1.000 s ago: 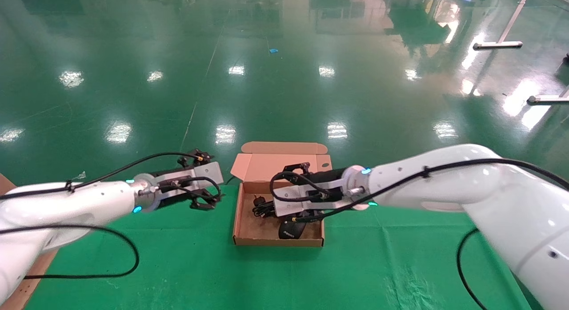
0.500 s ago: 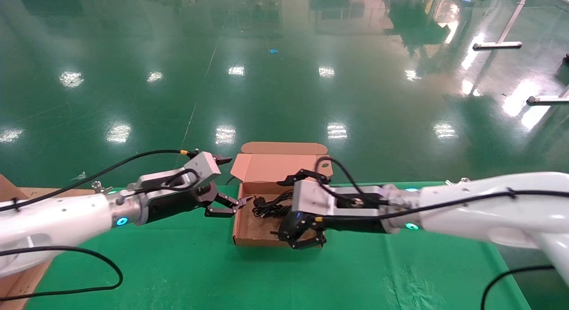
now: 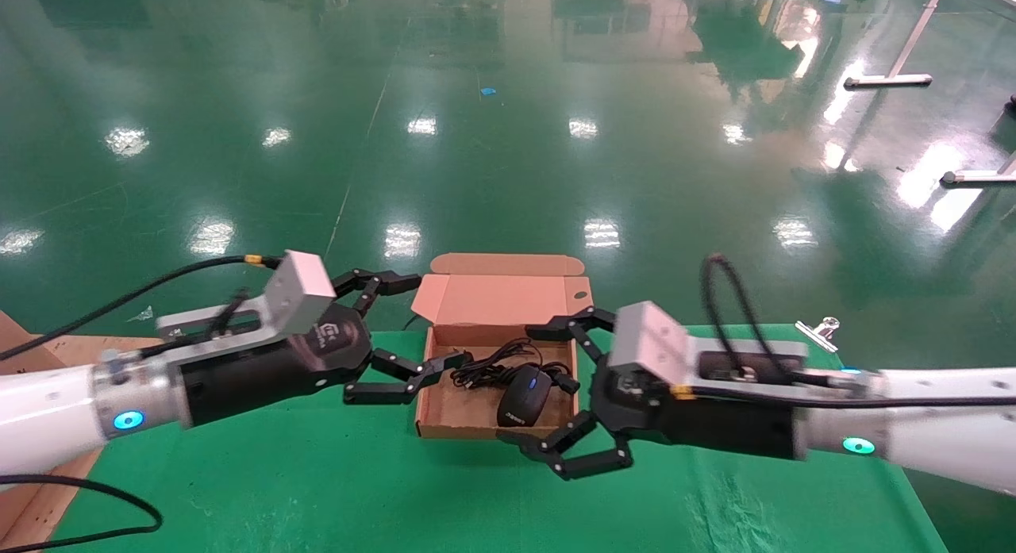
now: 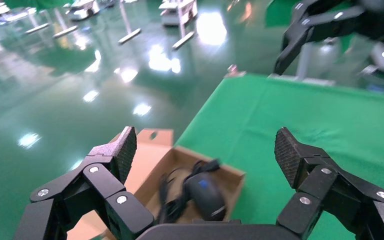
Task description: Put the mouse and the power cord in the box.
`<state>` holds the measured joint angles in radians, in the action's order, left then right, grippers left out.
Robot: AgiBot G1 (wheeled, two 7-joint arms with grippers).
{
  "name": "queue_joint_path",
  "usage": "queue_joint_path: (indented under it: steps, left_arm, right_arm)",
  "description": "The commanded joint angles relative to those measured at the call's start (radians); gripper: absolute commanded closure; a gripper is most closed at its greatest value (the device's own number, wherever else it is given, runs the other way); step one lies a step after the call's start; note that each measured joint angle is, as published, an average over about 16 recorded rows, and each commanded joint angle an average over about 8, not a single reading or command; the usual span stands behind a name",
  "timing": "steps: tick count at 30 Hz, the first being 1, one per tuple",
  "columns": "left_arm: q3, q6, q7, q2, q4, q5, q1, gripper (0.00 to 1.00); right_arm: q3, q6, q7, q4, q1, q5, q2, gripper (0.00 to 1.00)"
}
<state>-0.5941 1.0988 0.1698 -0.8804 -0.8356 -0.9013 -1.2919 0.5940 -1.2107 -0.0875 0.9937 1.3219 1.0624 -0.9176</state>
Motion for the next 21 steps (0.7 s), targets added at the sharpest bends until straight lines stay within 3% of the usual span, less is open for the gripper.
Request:
queue_joint_path:
  steps: [1, 21]
  left_arm:
    - [0.026, 0.033, -0.029, 0.022, -0.037, 0.014, 0.018, 0.00]
    - [0.281, 0.354, -0.319, 0.240, -0.401, 0.152, 0.194, 0.00]
  right_arm:
    - [-0.026, -0.024, 0.023, 0.024, -0.021, -0.028, 0.026, 0.00]
    - [-0.284, -0.258, 0.249, 0.263, -0.224, -0.300, 0.277, 0.00]
